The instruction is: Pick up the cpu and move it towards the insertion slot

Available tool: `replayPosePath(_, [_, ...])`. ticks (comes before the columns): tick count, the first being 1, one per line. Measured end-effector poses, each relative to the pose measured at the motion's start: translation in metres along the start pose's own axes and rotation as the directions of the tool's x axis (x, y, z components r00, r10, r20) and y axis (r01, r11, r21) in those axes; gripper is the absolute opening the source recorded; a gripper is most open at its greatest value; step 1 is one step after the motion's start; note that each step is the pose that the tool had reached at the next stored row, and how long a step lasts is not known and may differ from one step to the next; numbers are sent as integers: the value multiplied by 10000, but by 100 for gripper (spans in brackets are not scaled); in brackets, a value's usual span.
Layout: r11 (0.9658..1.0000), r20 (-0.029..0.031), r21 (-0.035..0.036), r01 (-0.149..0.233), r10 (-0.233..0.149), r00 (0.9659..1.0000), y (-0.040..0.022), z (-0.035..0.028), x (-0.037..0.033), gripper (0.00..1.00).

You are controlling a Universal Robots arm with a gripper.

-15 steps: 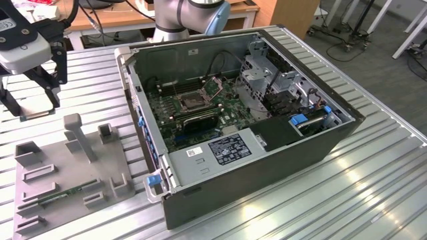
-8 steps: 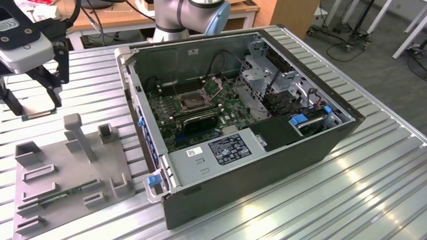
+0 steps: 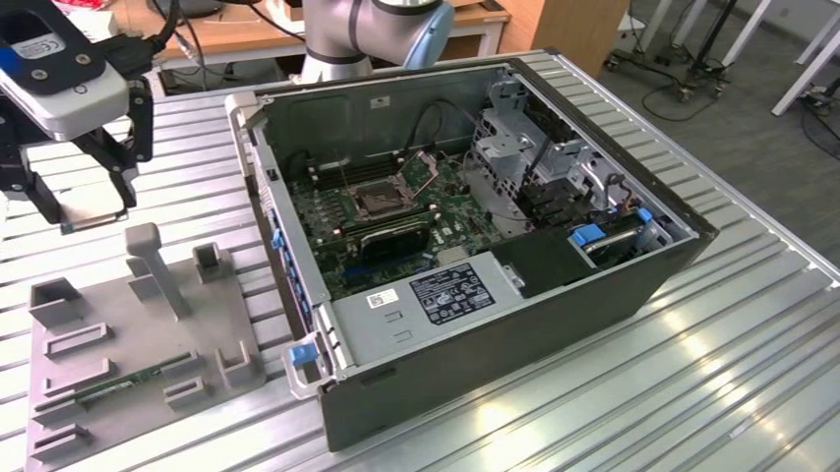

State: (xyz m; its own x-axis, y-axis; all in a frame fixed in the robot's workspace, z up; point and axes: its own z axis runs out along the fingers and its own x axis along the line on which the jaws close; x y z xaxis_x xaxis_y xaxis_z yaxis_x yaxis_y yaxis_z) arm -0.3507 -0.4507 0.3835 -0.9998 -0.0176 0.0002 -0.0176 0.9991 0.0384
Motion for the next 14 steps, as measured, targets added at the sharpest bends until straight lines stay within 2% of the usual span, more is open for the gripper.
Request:
replayPosePath(8, [10000, 0, 0, 0, 0, 10000, -1, 0, -72, 54])
replayPosePath(14, [10000, 0, 0, 0, 0, 10000, -2, 0, -95, 54])
